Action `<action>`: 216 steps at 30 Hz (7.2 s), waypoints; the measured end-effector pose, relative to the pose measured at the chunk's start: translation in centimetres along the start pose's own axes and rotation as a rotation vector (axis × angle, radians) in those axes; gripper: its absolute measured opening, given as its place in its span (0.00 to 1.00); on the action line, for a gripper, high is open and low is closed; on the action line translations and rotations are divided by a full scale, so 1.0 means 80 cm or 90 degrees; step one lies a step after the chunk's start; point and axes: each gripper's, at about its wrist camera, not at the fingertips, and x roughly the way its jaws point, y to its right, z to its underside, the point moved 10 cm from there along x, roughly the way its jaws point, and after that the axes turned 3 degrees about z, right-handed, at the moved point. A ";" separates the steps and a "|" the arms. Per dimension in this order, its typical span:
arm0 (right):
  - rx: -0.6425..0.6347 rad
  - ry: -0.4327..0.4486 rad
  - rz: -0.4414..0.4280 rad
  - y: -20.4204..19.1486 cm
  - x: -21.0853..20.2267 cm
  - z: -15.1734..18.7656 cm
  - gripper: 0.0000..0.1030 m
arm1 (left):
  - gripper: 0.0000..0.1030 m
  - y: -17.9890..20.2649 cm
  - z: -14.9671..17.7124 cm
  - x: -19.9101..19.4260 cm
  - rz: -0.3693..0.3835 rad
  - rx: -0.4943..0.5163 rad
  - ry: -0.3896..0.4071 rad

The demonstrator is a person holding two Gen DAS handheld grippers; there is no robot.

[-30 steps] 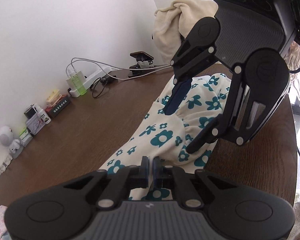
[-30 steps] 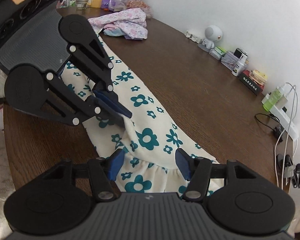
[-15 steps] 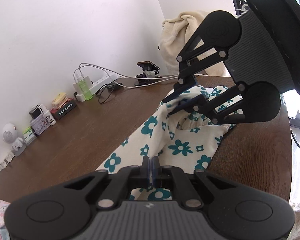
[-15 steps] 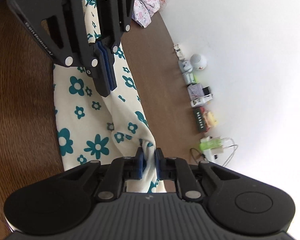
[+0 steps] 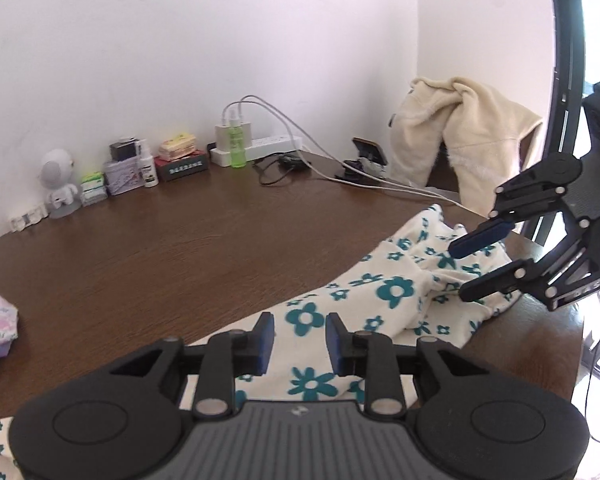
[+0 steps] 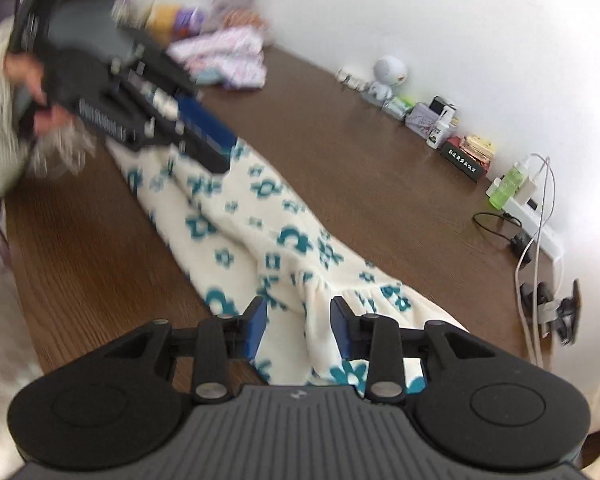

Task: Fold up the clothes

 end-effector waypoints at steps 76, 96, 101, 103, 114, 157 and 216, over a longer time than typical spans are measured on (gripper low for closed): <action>0.359 -0.030 0.223 0.172 0.037 0.128 0.27 | 0.25 -0.026 0.074 -0.015 -0.092 -0.039 -0.057; 0.242 -0.067 0.112 0.170 0.056 0.095 0.05 | 0.23 -0.026 0.075 -0.017 -0.100 -0.051 -0.054; 0.259 -0.064 0.101 0.177 0.050 0.104 0.02 | 0.23 -0.027 0.076 -0.018 -0.103 -0.056 -0.051; 0.268 -0.065 0.101 0.183 0.047 0.106 0.02 | 0.23 -0.028 0.077 -0.018 -0.101 -0.058 -0.051; 0.077 -0.041 0.010 0.088 -0.042 0.094 0.59 | 0.23 -0.026 0.077 -0.019 -0.101 -0.052 -0.050; 0.653 0.003 -0.006 0.107 -0.071 0.184 0.60 | 0.24 0.110 -0.036 0.038 0.060 0.122 0.016; 0.085 0.068 0.163 -0.087 0.060 -0.054 0.11 | 0.22 -0.015 -0.005 -0.079 0.040 -0.025 0.110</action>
